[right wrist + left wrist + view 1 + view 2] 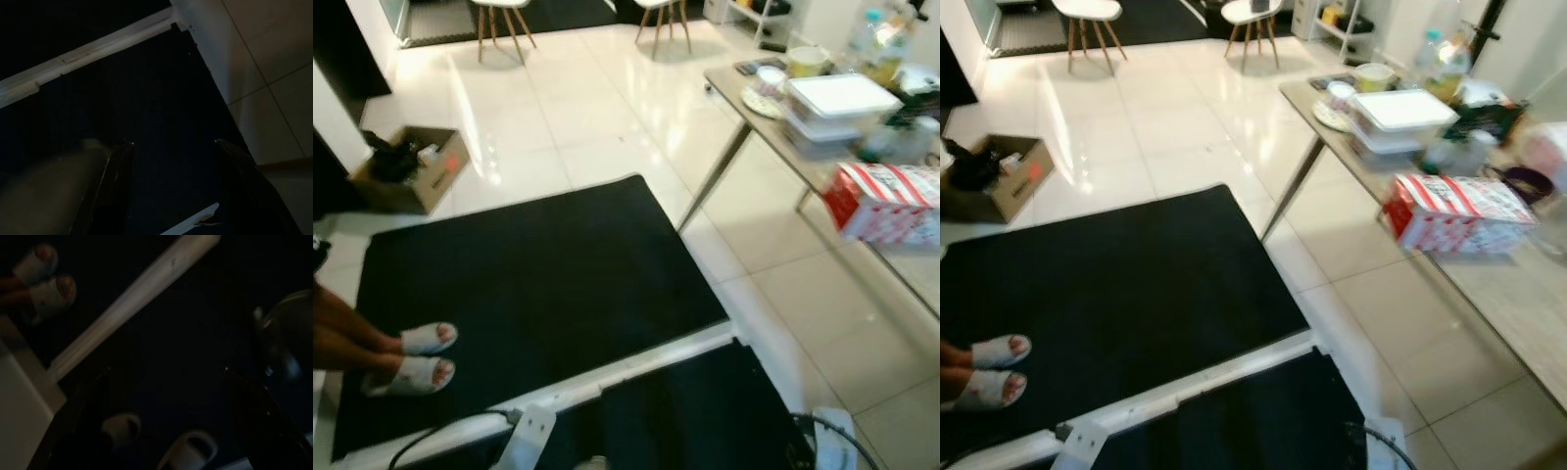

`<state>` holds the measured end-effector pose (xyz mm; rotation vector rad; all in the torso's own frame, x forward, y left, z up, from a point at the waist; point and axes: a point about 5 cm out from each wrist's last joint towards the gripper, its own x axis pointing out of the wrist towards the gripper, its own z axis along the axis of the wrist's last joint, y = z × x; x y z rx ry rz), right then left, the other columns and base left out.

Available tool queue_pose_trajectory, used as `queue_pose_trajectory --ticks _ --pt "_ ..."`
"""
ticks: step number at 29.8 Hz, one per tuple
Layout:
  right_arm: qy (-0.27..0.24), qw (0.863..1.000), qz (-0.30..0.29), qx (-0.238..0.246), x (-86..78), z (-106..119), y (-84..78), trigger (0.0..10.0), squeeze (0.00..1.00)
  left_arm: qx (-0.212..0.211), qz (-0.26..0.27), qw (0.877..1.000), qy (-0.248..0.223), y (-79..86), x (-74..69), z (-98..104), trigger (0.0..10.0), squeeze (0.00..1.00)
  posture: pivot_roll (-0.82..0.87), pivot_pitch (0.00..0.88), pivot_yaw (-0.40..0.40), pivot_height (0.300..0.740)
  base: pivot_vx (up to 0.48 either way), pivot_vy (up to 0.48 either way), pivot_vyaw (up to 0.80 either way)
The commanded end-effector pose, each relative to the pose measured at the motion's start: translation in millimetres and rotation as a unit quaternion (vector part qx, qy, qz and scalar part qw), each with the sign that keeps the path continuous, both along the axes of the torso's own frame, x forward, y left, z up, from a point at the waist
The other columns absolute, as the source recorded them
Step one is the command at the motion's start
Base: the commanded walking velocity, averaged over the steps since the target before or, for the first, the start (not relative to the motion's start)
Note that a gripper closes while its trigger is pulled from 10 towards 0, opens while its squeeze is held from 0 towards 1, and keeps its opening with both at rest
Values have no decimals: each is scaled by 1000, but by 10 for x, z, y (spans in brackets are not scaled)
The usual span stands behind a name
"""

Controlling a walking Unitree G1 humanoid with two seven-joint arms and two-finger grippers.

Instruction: Restocking fridge

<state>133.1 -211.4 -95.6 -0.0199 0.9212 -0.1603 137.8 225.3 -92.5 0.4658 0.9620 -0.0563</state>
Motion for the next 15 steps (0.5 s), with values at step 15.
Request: queue_pose_trajectory --ticks 15 --pt "12 1000 -15 -9 -81 -11 -100 10000 0 0 -5 1000 7 -16 -25 -15 10000 0 -44 69 -20 740 298 0 0"
